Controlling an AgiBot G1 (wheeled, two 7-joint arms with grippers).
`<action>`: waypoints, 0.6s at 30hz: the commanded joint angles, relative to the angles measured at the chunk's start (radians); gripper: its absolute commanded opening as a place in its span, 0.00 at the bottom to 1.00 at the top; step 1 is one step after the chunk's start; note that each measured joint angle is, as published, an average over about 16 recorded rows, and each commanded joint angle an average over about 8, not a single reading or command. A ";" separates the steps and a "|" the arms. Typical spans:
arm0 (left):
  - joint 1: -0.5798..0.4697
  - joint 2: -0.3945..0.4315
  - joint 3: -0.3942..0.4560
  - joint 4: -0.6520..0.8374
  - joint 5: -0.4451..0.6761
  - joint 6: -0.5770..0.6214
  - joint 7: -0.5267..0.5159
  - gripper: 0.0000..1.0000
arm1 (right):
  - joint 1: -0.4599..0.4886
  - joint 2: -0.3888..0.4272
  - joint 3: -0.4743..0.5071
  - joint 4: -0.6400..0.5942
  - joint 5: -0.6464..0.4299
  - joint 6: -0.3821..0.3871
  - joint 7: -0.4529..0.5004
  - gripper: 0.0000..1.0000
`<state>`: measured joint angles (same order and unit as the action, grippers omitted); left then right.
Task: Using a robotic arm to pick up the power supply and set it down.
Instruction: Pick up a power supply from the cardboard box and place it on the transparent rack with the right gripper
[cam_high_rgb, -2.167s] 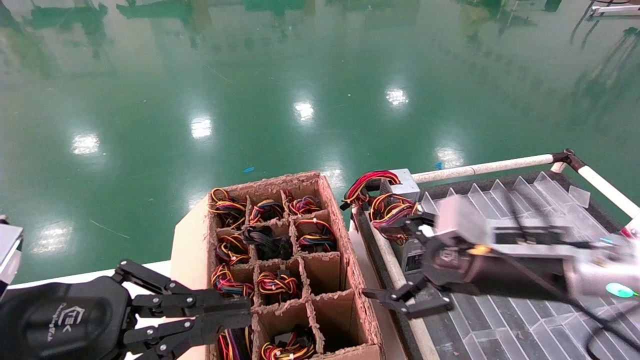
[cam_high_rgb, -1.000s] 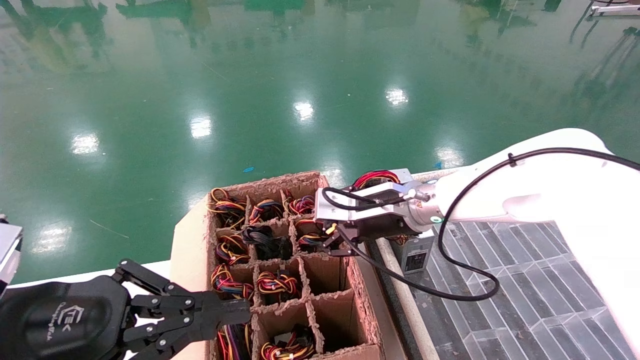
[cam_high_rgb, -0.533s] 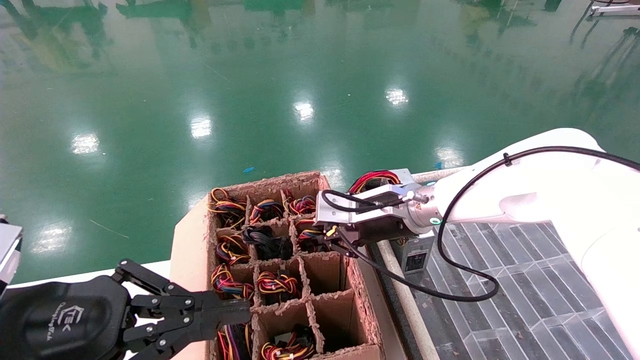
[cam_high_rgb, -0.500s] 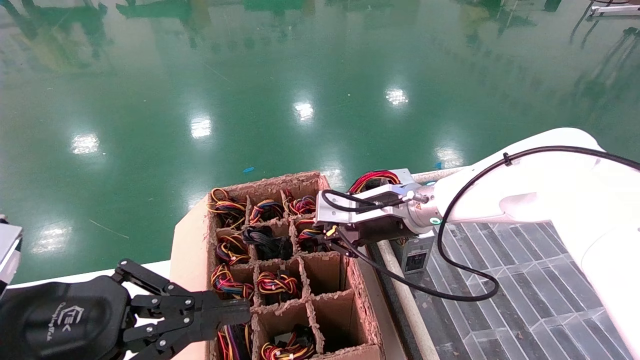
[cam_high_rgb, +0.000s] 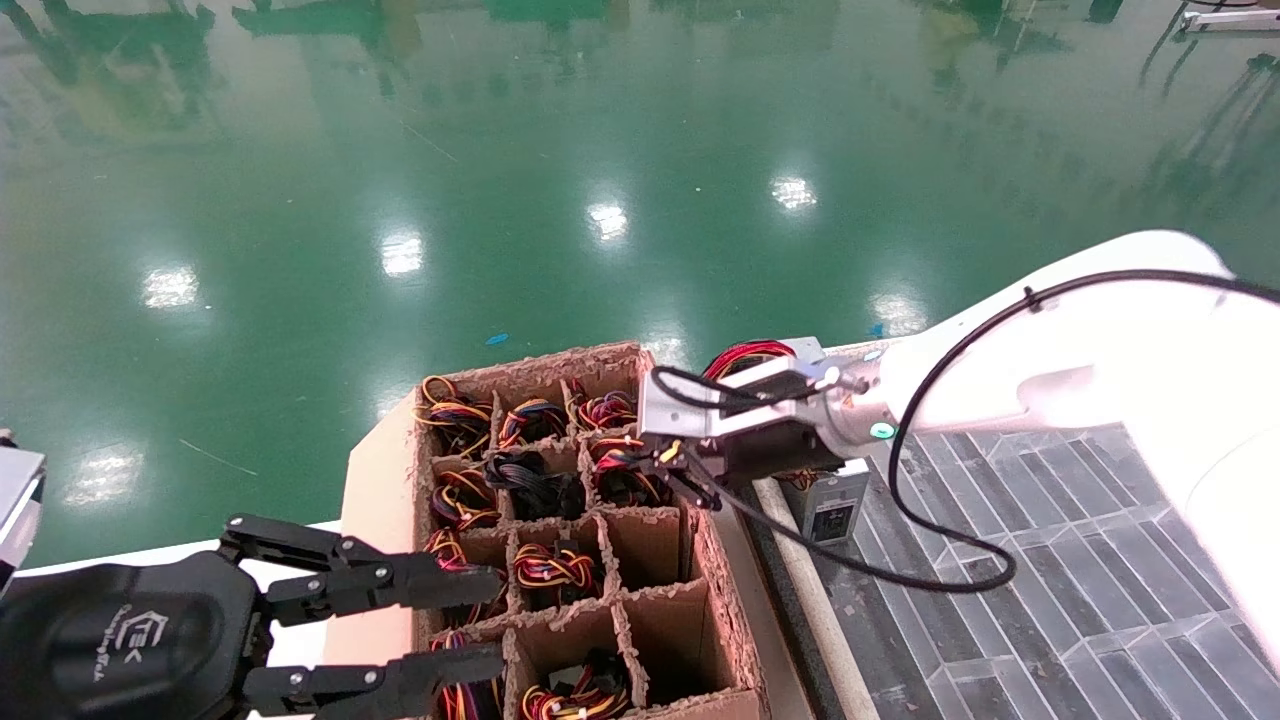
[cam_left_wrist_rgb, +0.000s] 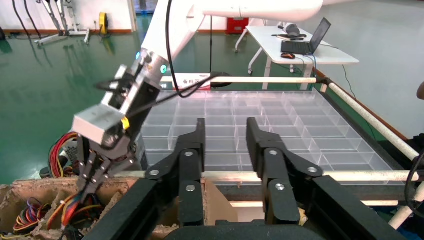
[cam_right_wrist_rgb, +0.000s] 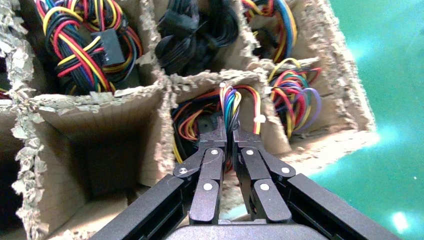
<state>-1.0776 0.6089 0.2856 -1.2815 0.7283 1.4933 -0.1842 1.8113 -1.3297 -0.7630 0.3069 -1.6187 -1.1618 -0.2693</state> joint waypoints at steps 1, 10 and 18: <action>0.000 0.000 0.000 0.000 0.000 0.000 0.000 1.00 | 0.008 0.003 0.000 0.000 0.006 -0.008 0.003 0.00; 0.000 0.000 0.001 0.000 -0.001 0.000 0.000 1.00 | 0.054 0.077 0.053 0.075 0.086 -0.074 0.021 0.00; 0.000 -0.001 0.001 0.000 -0.001 -0.001 0.001 1.00 | 0.080 0.186 0.108 0.266 0.161 -0.128 0.102 0.00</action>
<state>-1.0778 0.6084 0.2869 -1.2815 0.7275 1.4927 -0.1836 1.8906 -1.1403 -0.6566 0.5849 -1.4638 -1.2833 -0.1554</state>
